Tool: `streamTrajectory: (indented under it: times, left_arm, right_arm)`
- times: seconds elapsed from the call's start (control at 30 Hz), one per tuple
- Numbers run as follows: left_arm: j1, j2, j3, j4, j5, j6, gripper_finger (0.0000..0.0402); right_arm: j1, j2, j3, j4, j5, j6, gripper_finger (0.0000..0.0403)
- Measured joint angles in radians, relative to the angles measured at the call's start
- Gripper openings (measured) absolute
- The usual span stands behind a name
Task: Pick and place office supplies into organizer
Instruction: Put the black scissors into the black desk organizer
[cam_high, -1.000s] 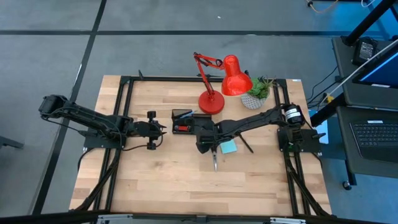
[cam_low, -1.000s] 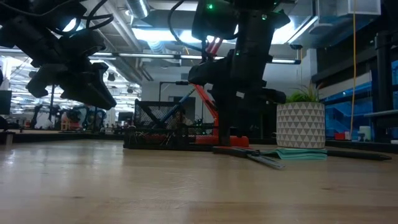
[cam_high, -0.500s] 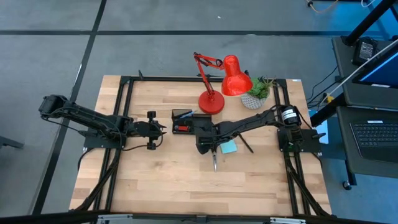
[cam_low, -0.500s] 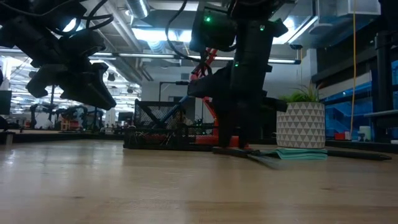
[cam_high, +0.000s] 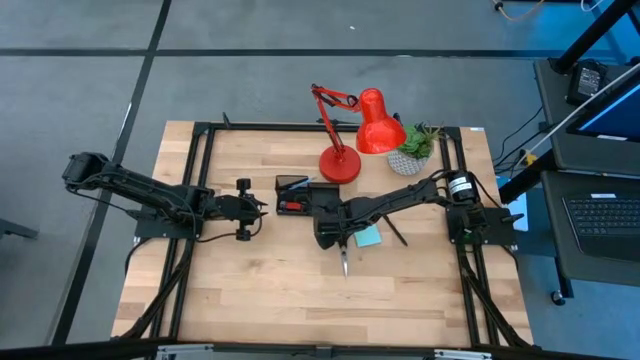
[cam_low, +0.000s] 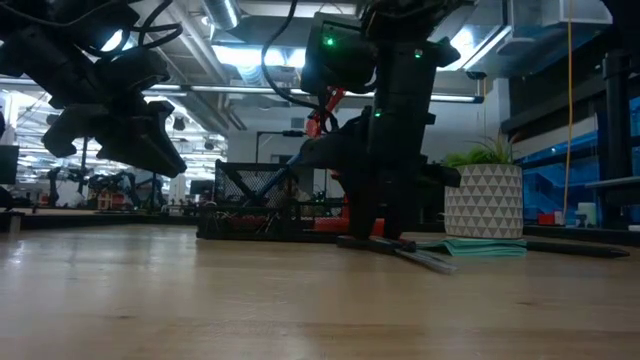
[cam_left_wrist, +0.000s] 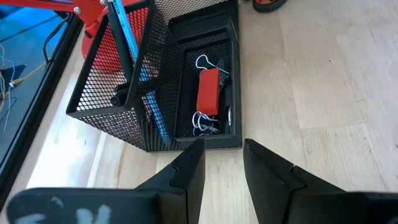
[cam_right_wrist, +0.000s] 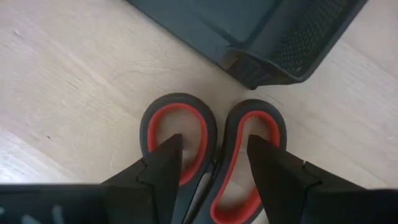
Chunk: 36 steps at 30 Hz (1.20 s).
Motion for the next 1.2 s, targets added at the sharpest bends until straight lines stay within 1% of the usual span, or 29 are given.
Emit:
streamTrajectory:
  times: [0.27,0.43,0.63,0.77,0.97,1.07,1.2]
  left_arm:
    - [0.0,0.0,0.0,0.0,0.0,0.0,0.0104]
    - [0.0,0.0,0.0,0.0,0.0,0.0,0.0104]
    - [0.0,0.0,0.0,0.0,0.0,0.0,0.0104]
    - [0.0,0.0,0.0,0.0,0.0,0.0,0.0104]
    - [0.0,0.0,0.0,0.0,0.0,0.0,0.0104]
    - [0.0,0.0,0.0,0.0,0.0,0.0,0.0104]
    - [0.0,0.0,0.0,0.0,0.0,0.0,0.0104]
  right_arm:
    - [0.0,0.001,-0.002,0.0,0.002,0.0,0.0186]
    - [0.0,0.001,-0.002,0.0,0.002,-0.044,0.0186]
    - [0.0,0.001,-0.003,0.0,0.002,-0.03,0.0183]
    - [-0.001,0.001,-0.003,-0.002,0.004,-0.03,0.0159]
    - [-0.001,0.001,-0.003,-0.001,0.007,-0.067,0.0098]
    - [-0.001,0.001,-0.003,-0.001,0.007,-0.083,0.0074]
    - [-0.001,0.001,-0.003,-0.001,0.007,-0.081,0.0066]
